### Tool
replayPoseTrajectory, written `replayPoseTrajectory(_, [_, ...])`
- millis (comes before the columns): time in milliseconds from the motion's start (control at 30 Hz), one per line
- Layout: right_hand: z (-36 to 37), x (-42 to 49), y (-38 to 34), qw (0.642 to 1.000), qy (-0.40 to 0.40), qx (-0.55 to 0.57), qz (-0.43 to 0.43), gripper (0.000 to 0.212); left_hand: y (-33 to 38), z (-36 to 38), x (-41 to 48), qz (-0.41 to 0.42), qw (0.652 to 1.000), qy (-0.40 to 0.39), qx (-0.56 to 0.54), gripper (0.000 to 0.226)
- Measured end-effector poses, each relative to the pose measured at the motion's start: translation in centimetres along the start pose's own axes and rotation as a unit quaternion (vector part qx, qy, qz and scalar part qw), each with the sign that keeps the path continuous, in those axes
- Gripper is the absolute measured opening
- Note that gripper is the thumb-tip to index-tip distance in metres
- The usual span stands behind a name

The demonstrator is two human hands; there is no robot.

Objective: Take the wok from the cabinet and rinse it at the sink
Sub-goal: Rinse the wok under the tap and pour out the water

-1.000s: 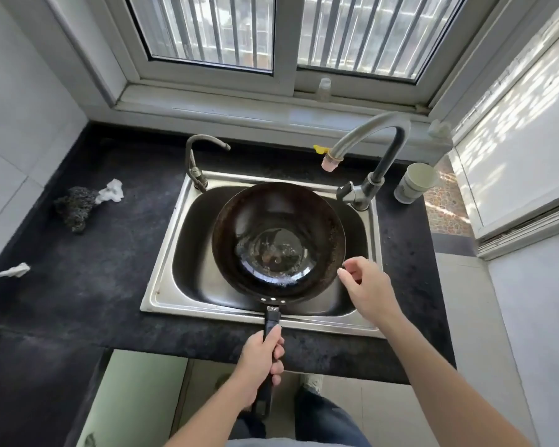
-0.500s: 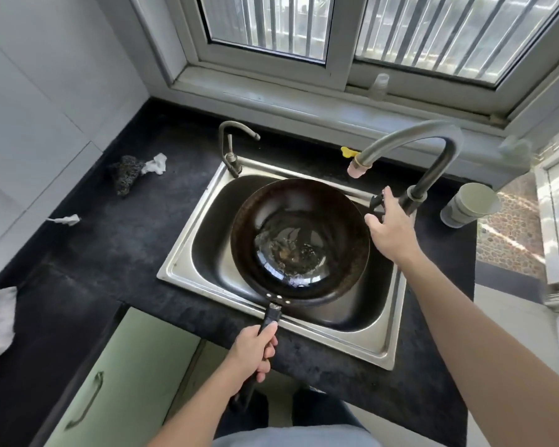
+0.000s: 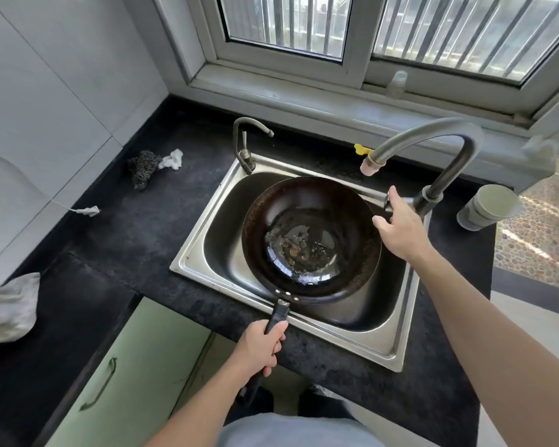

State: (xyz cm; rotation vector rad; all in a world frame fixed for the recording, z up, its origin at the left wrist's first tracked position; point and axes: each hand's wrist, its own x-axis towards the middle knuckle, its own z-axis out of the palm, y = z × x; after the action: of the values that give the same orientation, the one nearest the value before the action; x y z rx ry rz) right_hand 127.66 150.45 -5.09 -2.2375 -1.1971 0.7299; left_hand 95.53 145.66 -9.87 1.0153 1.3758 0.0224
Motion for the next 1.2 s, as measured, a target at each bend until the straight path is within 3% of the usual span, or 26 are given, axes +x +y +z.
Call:
replayPoseTrajectory(900, [0.7, 0.0, 1.0, 0.999, 0.024, 0.027, -0.018, 0.073, 0.2, 0.1, -0.3, 0.010, 1.000, 0.007, 0.009, 0.031])
replayPoseTrajectory(1067, [2.0, -5.3, 0.6, 0.982, 0.115, 0.139, 0.051, 0.058, 0.0, 0.1, -0.1, 0.012, 1.000, 0.010, 0.010, 0.032])
replayPoseTrajectory(1200, [5.8, -10.6, 0.2, 0.980, 0.088, 0.146, 0.098, 0.054, -0.4, 0.0, 0.2, 0.033, 0.999, 0.009, 0.031, 0.028])
